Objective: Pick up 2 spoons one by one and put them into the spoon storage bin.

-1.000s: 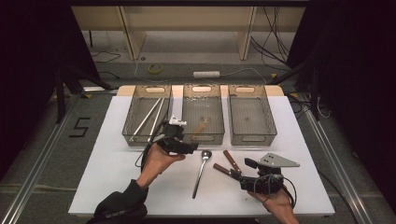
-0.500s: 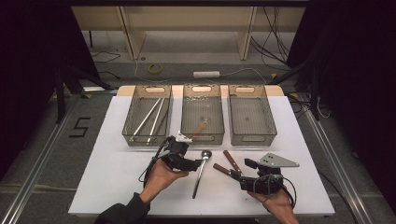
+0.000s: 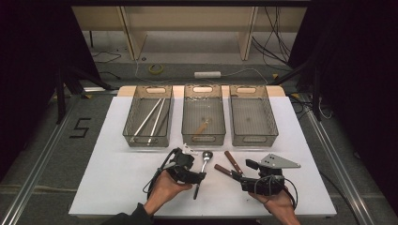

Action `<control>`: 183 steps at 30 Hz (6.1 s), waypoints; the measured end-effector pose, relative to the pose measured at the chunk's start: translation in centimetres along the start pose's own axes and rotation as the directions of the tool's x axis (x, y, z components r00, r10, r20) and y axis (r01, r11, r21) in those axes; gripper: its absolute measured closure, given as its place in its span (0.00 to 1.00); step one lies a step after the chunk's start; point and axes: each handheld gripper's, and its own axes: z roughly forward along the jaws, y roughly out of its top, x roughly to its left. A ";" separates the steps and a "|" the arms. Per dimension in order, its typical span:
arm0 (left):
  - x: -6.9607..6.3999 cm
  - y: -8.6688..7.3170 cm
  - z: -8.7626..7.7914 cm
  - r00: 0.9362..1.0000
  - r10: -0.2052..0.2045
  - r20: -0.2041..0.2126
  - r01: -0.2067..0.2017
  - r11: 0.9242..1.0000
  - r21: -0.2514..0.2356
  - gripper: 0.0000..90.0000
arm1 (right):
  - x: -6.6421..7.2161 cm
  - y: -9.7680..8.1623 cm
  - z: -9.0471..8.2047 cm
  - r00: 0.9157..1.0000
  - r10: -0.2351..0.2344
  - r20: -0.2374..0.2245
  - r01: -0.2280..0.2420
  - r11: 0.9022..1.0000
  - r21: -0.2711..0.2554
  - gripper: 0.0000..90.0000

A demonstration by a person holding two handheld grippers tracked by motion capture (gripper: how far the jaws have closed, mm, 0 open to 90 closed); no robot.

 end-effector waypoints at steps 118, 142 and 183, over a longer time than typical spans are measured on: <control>7.5 9.5 -3.4 0.997 -0.071 -0.017 0.065 0.967 -0.246 0.99 | -0.4 -0.1 0.1 1.000 0.009 0.001 -0.009 1.000 0.010 0.34; 11.0 12.6 0.5 0.977 -0.192 -0.091 0.166 0.958 -0.234 0.99 | -0.4 -0.1 0.2 1.000 0.002 -0.005 -0.002 1.000 0.013 0.34; 11.2 12.8 1.0 0.963 -0.264 -0.043 0.252 0.948 -0.194 0.62 | -0.4 -0.2 0.1 1.000 0.003 -0.005 -0.003 1.000 0.015 0.34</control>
